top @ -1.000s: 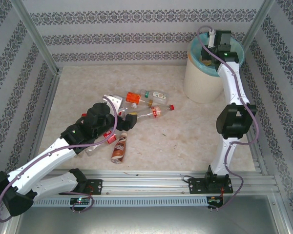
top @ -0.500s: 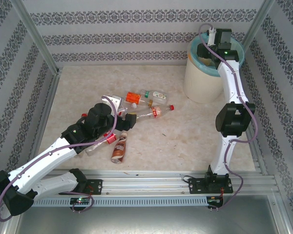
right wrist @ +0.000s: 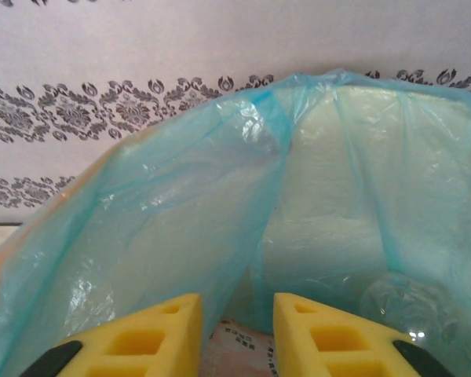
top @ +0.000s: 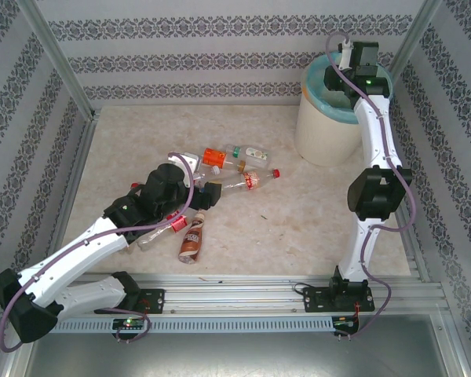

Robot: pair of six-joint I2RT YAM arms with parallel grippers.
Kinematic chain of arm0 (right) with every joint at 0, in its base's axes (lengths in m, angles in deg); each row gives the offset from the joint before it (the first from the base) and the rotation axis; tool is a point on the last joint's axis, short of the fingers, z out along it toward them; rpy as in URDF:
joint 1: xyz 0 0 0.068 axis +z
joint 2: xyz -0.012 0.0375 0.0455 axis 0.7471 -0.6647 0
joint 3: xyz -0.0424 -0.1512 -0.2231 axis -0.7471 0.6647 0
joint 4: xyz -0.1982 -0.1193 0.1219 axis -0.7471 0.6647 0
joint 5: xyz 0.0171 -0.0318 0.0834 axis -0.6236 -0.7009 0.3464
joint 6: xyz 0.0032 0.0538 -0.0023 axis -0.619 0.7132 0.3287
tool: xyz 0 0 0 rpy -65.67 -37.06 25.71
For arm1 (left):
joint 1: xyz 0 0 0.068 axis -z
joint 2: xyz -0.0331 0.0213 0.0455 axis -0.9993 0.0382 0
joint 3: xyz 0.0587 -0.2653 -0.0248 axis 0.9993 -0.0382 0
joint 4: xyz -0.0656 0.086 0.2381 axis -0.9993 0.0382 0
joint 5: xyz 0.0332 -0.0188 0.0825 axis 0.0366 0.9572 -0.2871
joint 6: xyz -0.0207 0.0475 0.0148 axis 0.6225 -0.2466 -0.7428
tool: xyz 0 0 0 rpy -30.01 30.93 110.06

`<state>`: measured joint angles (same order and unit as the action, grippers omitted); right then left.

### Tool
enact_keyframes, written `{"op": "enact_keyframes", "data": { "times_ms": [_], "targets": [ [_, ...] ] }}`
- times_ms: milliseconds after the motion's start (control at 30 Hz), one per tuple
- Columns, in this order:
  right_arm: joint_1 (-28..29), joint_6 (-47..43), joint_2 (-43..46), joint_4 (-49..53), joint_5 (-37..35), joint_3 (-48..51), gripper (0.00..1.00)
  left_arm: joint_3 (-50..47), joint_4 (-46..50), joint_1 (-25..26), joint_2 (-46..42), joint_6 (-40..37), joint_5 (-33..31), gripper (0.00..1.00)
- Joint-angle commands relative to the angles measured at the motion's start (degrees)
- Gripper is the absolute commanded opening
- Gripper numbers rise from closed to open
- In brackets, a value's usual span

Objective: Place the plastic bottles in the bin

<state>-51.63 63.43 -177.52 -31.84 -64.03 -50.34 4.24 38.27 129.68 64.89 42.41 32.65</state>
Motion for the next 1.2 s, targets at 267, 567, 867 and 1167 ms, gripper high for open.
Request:
{"op": "enact_keyframes", "data": {
  "times_ms": [267, 567, 867, 1167],
  "targets": [
    [-0.45, 4.62, 3.35, 5.02, 1.73, -5.9, 0.36, 4.46, 2.54, -0.38, 1.84, -2.03, -2.16, 0.94],
    [7.07, 5.75, 21.58, 1.88, 0.67, 6.25, 0.42, 11.79, 20.51, -0.44, 3.34, 0.8, -7.07, 0.92],
    [22.86, 2.27, 43.41, -16.93, 3.82, 42.8, 0.47, 10.95, 40.58, -2.82, 6.62, 6.93, -5.15, 0.92],
    [24.25, 10.33, 49.87, -17.9, 0.39, 55.36, 0.46, 10.99, 22.97, -2.85, 13.37, -10.97, 8.73, 0.87]
  ]
}}
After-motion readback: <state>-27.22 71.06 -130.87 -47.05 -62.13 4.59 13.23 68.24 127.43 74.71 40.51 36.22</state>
